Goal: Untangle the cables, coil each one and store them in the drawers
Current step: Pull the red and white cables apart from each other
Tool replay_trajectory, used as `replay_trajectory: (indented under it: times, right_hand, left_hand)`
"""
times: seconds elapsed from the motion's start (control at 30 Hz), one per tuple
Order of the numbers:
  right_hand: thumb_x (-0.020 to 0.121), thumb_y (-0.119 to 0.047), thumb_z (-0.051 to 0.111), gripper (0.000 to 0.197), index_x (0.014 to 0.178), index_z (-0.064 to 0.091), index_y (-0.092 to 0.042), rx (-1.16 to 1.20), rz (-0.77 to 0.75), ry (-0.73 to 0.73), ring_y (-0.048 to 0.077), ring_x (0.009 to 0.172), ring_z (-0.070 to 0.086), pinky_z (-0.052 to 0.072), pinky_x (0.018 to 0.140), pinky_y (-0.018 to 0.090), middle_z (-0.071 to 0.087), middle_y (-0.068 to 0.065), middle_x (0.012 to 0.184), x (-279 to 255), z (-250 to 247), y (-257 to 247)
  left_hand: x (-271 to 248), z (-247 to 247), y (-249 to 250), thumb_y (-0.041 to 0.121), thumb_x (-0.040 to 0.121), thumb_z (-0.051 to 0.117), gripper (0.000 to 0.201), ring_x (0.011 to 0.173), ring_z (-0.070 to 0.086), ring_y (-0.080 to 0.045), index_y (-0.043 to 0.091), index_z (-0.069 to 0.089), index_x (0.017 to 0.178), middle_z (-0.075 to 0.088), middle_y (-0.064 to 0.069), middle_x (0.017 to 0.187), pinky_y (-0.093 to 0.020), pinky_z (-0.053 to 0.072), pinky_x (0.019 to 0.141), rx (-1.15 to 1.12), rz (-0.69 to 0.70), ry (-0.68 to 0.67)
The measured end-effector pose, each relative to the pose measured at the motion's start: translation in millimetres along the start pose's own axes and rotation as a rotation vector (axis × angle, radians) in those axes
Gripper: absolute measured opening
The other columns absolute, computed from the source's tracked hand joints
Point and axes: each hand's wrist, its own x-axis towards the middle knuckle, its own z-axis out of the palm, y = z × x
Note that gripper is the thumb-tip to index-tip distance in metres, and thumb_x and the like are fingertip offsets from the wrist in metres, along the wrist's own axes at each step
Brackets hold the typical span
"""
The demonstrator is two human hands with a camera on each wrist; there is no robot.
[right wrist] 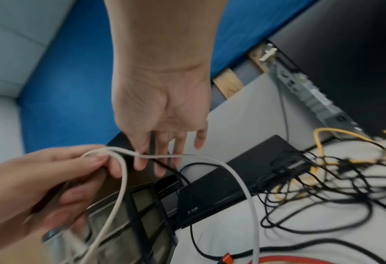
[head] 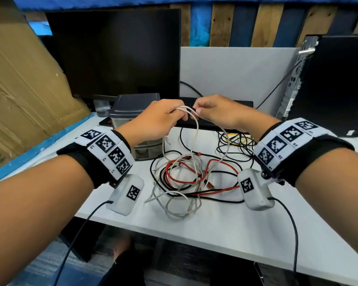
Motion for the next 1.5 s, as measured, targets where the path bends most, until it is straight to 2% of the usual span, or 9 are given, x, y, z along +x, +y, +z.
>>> replay_trajectory:
  times: [0.37,0.47,0.57,0.7,0.83,1.03,1.23,1.4,1.5]
  right_hand:
    - [0.105,-0.022,0.04,0.028,0.104,0.067,-0.015,0.012,0.223,0.789,0.022,0.099,0.053,0.039,0.084,0.036,0.056,-0.009,0.096,4,-44,38]
    - [0.103,-0.021,0.047,0.024,0.096,0.07,-0.02,-0.12,0.278,0.697,0.025,0.097,0.056,0.044,0.082,0.036,0.063,-0.001,0.096,-4,-50,50]
    - [0.098,-0.014,0.051,0.024,0.089,0.071,-0.023,-0.301,0.35,0.281,0.03,0.099,0.06,0.048,0.083,0.033,0.07,0.006,0.101,-15,-37,58]
    - [0.098,-0.016,0.054,0.024,0.111,0.072,-0.023,-0.452,0.284,-0.017,0.028,0.115,0.06,0.045,0.093,0.029,0.07,0.002,0.118,-30,-7,60]
    - [0.092,-0.015,0.059,0.02,0.077,0.067,-0.025,-0.387,0.14,-0.081,0.022,0.088,0.064,0.046,0.074,0.028,0.068,-0.007,0.081,-41,15,31]
    - [0.09,-0.035,0.073,0.025,0.074,0.071,-0.016,-0.36,0.132,-0.784,0.013,0.055,0.059,0.047,0.069,0.033,0.065,-0.001,0.065,-51,53,-9]
    - [0.092,-0.03,0.072,0.019,0.076,0.071,-0.02,-0.354,0.053,-0.786,0.01,0.065,0.049,0.041,0.065,0.026,0.059,-0.012,0.065,-56,66,-3]
    - [0.095,-0.026,0.07,0.021,0.078,0.077,-0.016,0.097,0.024,-0.429,0.02,0.063,0.036,0.031,0.059,0.032,0.046,0.006,0.065,-55,34,-14]
    - [0.096,-0.033,0.068,0.025,0.078,0.076,-0.017,0.172,0.011,-0.271,0.017,0.068,0.036,0.032,0.065,0.031,0.044,0.002,0.069,-51,24,-17]
  left_hand:
    - [-5,-2,-14,0.029,0.107,0.049,0.02,0.065,0.053,-0.015,0.022,0.067,0.109,0.059,0.0,0.077,-0.032,0.052,0.063,-0.039,-0.173,0.045]
    - [-5,-2,-14,0.025,0.106,0.051,0.014,0.068,0.057,-0.014,0.023,0.064,0.112,0.062,0.001,0.084,-0.032,0.056,0.063,-0.026,-0.198,0.074]
    - [-6,-2,-16,0.014,0.102,0.054,0.021,0.076,0.063,-0.019,0.025,0.059,0.118,0.066,-0.003,0.094,-0.033,0.054,0.063,-0.016,-0.231,0.074]
    - [-10,0,-20,0.008,0.1,0.055,0.036,0.092,0.066,-0.02,0.027,0.053,0.131,0.068,-0.001,0.109,-0.025,0.05,0.066,0.002,-0.224,-0.003]
    - [-16,4,-24,0.009,0.099,0.059,0.041,0.109,0.059,-0.016,0.032,0.054,0.133,0.058,0.006,0.131,-0.022,0.047,0.076,0.054,-0.167,-0.008]
    - [-26,14,-20,0.008,0.097,0.063,0.036,0.111,0.054,-0.007,0.03,0.063,0.125,0.058,0.011,0.128,-0.02,0.041,0.086,0.128,0.019,0.034]
    - [-42,11,-19,0.009,0.094,0.065,0.017,0.083,0.069,-0.008,0.023,0.074,0.096,0.071,0.007,0.091,-0.03,0.058,0.077,0.056,-0.013,-0.149]
    - [-53,5,-27,0.029,0.101,0.062,0.018,0.091,0.07,-0.016,0.014,0.074,0.102,0.075,-0.002,0.096,-0.033,0.053,0.085,-0.153,-0.074,-0.469]
    - [-55,3,-26,0.041,0.101,0.061,0.035,0.097,0.071,-0.025,0.008,0.073,0.096,0.075,-0.008,0.096,-0.038,0.056,0.091,-0.152,-0.044,-0.418]
